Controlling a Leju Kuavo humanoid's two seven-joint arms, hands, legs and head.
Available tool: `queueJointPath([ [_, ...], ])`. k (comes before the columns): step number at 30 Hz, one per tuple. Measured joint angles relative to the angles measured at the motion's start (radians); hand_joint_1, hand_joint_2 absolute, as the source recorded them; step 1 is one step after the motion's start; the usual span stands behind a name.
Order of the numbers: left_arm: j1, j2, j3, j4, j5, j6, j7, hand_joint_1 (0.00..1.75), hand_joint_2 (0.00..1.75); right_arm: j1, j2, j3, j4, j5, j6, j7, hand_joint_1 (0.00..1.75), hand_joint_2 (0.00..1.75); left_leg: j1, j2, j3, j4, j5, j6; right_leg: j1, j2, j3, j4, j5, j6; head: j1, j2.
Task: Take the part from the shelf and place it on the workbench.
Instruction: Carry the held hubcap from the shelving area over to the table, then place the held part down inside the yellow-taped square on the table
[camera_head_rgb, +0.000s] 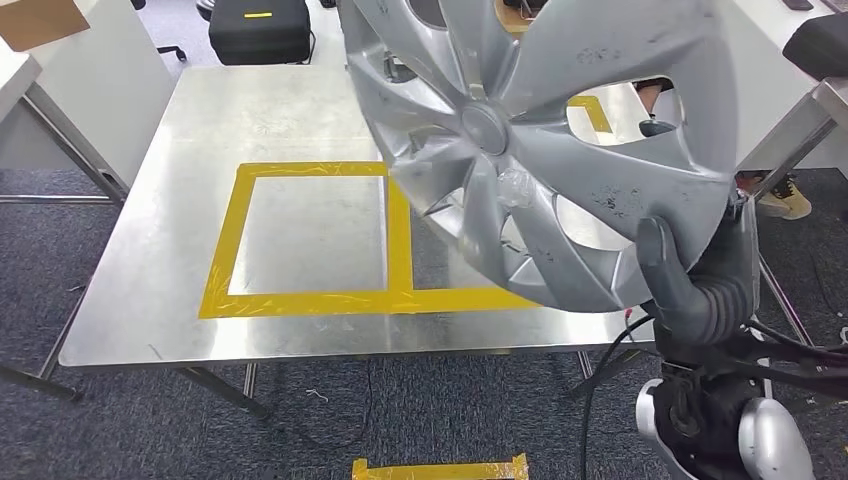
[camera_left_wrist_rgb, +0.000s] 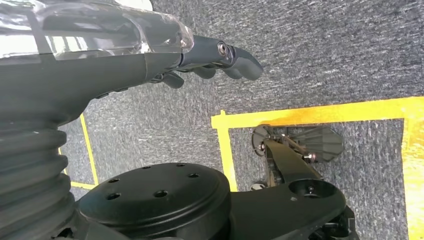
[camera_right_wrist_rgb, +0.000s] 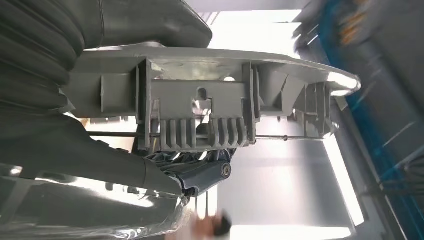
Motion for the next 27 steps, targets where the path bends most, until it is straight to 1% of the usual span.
queueJointPath([
  [2,0.000,-0.003,0.000,0.000,-0.005,0.000,0.000,0.00,1.75,-0.045,-0.004,0.012,-0.001,0.241,-0.062,0.129,1.75,1.75,0.000,0.002,0.000,0.000,0.000,0.000,0.000,0.000,0.000,0.000,0.000,0.000,0.000,0.000],
  [3,0.000,-0.004,0.000,0.000,-0.008,0.000,0.000,0.00,1.75,-0.072,-0.005,0.020,0.000,0.342,-0.077,0.188,1.75,1.75,0.000,0.004,0.000,0.000,0.000,0.000,0.000,0.000,0.000,0.000,0.000,0.001,0.000,0.000],
  [4,0.000,-0.006,0.000,0.000,-0.010,0.000,0.000,0.00,1.75,-0.100,-0.005,0.029,0.002,0.420,-0.083,0.235,1.75,1.75,0.000,0.005,0.000,0.000,0.000,0.001,0.000,0.000,0.000,0.000,0.001,0.001,0.000,0.000],
  [5,0.000,-0.008,0.000,0.000,-0.011,0.000,0.000,0.00,1.75,-0.125,-0.005,0.037,0.005,0.471,-0.085,0.268,1.75,1.75,0.000,0.007,0.000,0.000,0.000,0.001,0.000,0.001,0.000,0.000,0.001,0.001,0.000,0.000],
  [11,-0.001,-0.015,0.000,0.000,-0.015,-0.003,0.001,0.00,1.75,-0.223,-0.005,0.082,0.021,0.566,-0.071,0.335,1.75,1.75,0.000,0.012,0.001,0.000,-0.001,0.002,0.000,0.003,0.000,0.000,0.001,0.002,0.000,0.000],
  [18,-0.004,-0.026,-0.001,0.000,-0.036,-0.012,0.010,0.00,1.75,-0.384,0.015,0.173,0.097,0.699,0.027,0.467,1.75,1.75,-0.001,0.019,0.001,-0.001,-0.001,0.002,0.000,0.005,-0.001,0.000,0.001,0.002,0.000,0.000],
  [22,-0.004,-0.032,-0.003,0.000,-0.049,-0.020,0.012,0.00,1.75,-0.487,0.039,0.236,0.174,0.793,0.113,0.540,1.75,1.75,-0.001,0.025,0.001,-0.001,-0.001,0.002,0.000,0.009,-0.001,0.000,0.002,0.003,0.000,0.000],
  [24,-0.005,-0.035,-0.004,0.000,-0.052,-0.021,0.012,0.00,1.75,-0.525,0.055,0.266,0.215,0.822,0.140,0.559,1.75,1.75,0.000,0.026,0.002,-0.001,-0.001,0.002,0.000,0.010,-0.001,0.000,0.002,0.003,0.000,0.000],
  [27,-0.005,-0.038,-0.004,0.000,-0.055,-0.022,0.012,0.00,1.75,-0.562,0.072,0.298,0.262,0.838,0.157,0.569,1.75,1.75,0.000,0.027,0.002,-0.001,-0.001,0.002,0.000,0.010,-0.001,0.000,0.002,0.003,0.000,0.000],
])
